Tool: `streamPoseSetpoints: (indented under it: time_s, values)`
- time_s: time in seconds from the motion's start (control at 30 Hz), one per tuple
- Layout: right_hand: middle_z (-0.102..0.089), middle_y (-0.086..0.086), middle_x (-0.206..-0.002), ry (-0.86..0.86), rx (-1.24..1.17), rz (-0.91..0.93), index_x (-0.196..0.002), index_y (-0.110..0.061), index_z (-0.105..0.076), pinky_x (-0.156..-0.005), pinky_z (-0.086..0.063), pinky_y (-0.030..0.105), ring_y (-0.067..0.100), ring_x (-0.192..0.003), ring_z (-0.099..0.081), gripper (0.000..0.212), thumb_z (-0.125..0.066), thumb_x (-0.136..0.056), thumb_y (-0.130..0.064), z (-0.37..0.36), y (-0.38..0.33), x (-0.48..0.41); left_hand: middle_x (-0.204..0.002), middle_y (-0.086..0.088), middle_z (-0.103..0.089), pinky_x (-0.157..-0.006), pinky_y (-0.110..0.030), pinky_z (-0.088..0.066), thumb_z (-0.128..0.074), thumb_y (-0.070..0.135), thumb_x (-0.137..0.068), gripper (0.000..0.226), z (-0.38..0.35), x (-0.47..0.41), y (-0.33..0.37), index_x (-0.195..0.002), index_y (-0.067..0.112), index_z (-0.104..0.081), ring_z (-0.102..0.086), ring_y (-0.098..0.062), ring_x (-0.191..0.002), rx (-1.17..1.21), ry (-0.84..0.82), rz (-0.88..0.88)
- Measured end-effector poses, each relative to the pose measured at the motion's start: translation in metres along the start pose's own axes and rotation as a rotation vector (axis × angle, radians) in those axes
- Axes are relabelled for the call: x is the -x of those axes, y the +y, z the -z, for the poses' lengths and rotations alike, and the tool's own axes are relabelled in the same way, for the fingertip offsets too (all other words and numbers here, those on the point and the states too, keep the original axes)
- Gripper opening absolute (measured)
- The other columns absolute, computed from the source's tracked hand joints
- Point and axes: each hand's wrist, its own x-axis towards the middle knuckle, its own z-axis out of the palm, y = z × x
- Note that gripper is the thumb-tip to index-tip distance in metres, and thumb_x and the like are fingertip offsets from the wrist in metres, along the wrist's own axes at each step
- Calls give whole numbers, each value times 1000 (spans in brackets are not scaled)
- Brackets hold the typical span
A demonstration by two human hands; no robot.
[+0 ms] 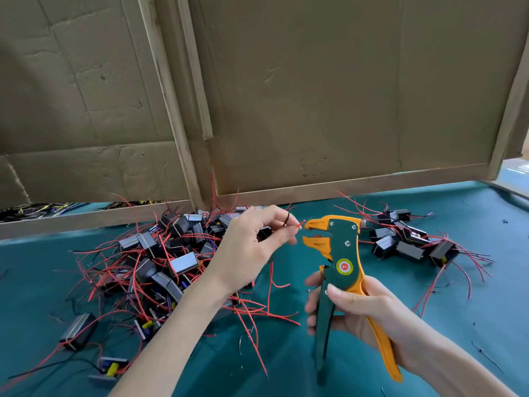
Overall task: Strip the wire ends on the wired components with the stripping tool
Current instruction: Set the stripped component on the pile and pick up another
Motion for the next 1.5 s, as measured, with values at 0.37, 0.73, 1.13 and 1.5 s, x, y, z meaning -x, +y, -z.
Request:
streamPoseSetpoints:
  time_s: [0.37,0.73,1.13,1.5]
  values:
    - [-66,29,-94,-109,29,-19,-118,-16,-63,-84,-53,50,46,-90,-65,49,-75,-80,-44,-2,-3,6,-72,6,-67,-68,-20,-47,-68,20,-87,9,15,-2,3,-77,21,-70,-57,-8,-68,93,-114,57]
    - [-66,22,-82,-83,114,38,-115,-17,-65,-76,-54,44,43,-78,-66,53,-85,-71,-40,-4,-9,9,-72,-1,-67,-74,-46,-54,-65,30,-83,9,12,-2,13,-78,22,-68,-69,-33,-82,204,-135,145]
    - [-67,19,-79,-70,188,50,-103,-16,-69,-74,-55,41,41,-76,-67,52,-89,-63,-43,-4,-10,11,-78,-15,-68,-68,-16,-48,-66,12,-88,14,11,-1,16,-76,19,-68,-61,-13,-73,245,-178,147]
    - [-67,16,-71,-76,328,41,-76,-15,-68,-67,-55,38,35,-68,-67,40,-89,-62,-46,-6,-9,11,-68,-10,-60,-59,-18,-42,-70,25,-79,12,21,0,18,-74,13,-70,-49,-9,-62,221,-262,156]
